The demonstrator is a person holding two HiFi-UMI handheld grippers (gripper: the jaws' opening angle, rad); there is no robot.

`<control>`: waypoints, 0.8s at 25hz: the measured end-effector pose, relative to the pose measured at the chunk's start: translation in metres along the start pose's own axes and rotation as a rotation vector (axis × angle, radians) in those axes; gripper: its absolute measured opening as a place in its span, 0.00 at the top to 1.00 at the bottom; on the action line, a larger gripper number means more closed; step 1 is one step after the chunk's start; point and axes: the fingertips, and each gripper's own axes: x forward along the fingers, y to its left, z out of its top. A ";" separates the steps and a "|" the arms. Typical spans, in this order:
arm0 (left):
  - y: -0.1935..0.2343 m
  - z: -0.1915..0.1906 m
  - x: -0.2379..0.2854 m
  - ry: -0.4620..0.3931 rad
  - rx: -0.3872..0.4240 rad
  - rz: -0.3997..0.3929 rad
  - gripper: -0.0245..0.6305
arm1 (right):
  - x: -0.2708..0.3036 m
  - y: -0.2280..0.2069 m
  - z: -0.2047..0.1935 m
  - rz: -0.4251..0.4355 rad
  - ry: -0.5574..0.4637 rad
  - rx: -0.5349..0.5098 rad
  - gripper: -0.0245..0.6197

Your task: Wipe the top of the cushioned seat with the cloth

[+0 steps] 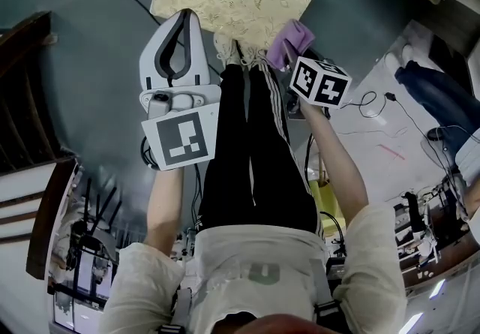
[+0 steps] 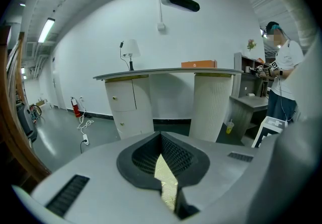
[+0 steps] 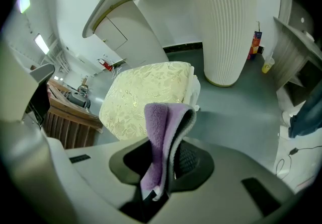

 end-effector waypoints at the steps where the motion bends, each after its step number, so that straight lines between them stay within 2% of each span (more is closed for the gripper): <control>1: 0.002 -0.001 -0.001 -0.001 0.003 0.002 0.95 | 0.000 0.000 0.000 -0.003 0.004 0.005 0.82; 5: 0.009 0.011 -0.006 -0.034 0.001 0.013 0.95 | -0.010 0.019 0.011 0.025 0.035 0.090 0.82; 7: 0.014 0.033 -0.015 -0.063 -0.024 0.027 0.95 | -0.028 0.047 0.034 0.062 0.015 0.037 0.82; 11: 0.029 0.113 -0.050 -0.144 -0.089 0.068 0.95 | -0.090 0.129 0.109 0.146 -0.107 -0.184 0.82; 15: 0.060 0.202 -0.099 -0.239 -0.146 0.105 0.95 | -0.185 0.239 0.183 0.220 -0.330 -0.441 0.82; 18: 0.091 0.264 -0.146 -0.330 -0.157 0.169 0.95 | -0.270 0.313 0.215 0.191 -0.534 -0.682 0.82; 20: 0.102 0.296 -0.180 -0.375 -0.164 0.205 0.95 | -0.331 0.347 0.221 0.167 -0.660 -0.785 0.82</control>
